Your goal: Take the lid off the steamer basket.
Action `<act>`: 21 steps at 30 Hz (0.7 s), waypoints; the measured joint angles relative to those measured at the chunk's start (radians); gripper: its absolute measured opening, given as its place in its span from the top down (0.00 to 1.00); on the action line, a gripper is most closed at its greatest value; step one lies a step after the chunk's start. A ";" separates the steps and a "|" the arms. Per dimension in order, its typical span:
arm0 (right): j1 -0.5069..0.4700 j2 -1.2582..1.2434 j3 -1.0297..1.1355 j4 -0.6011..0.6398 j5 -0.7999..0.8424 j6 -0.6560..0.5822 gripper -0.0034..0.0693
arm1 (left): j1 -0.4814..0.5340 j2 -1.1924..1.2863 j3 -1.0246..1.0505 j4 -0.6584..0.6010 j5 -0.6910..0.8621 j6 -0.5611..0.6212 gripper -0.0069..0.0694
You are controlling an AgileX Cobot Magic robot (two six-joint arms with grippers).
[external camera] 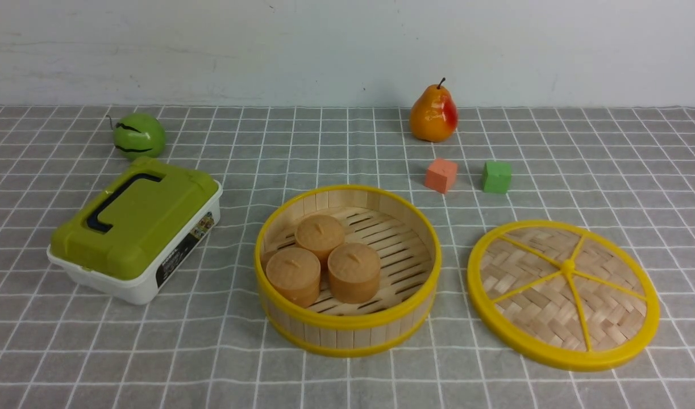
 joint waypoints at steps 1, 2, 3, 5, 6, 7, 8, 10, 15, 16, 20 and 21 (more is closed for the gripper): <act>0.000 0.000 0.000 -0.001 0.000 0.000 0.87 | 0.000 0.000 0.000 0.001 0.000 0.000 0.60; 0.000 0.000 0.000 -0.002 0.000 0.000 0.87 | 0.000 0.000 0.000 0.003 0.000 0.000 0.60; 0.000 0.000 0.000 -0.002 0.000 0.000 0.87 | 0.000 0.000 0.000 0.004 0.000 0.000 0.60; 0.000 0.000 0.000 -0.002 0.001 0.000 0.87 | 0.000 0.000 0.000 0.005 0.000 0.000 0.60; 0.000 0.000 0.000 -0.002 0.001 0.000 0.86 | 0.000 0.000 0.000 0.005 0.000 0.000 0.60; 0.000 0.000 0.000 -0.002 0.001 0.000 0.86 | 0.000 0.000 0.000 0.005 0.000 0.000 0.60; 0.000 0.000 0.000 -0.002 0.001 0.000 0.86 | 0.000 0.000 0.000 0.005 0.000 0.000 0.60; 0.000 0.000 0.000 -0.002 0.001 0.000 0.86 | 0.000 0.000 0.000 0.005 0.000 0.000 0.60; 0.000 0.000 0.000 -0.002 0.001 0.000 0.85 | 0.000 0.000 0.000 0.005 0.000 0.000 0.60; 0.000 0.000 0.000 -0.002 0.001 0.000 0.84 | 0.000 0.000 0.000 0.005 0.000 0.000 0.60; 0.000 0.000 0.000 -0.002 0.001 0.000 0.83 | 0.000 0.000 0.000 0.005 0.000 0.000 0.60; 0.000 0.000 0.000 -0.002 0.001 0.000 0.83 | 0.000 0.000 0.000 0.005 0.000 0.000 0.60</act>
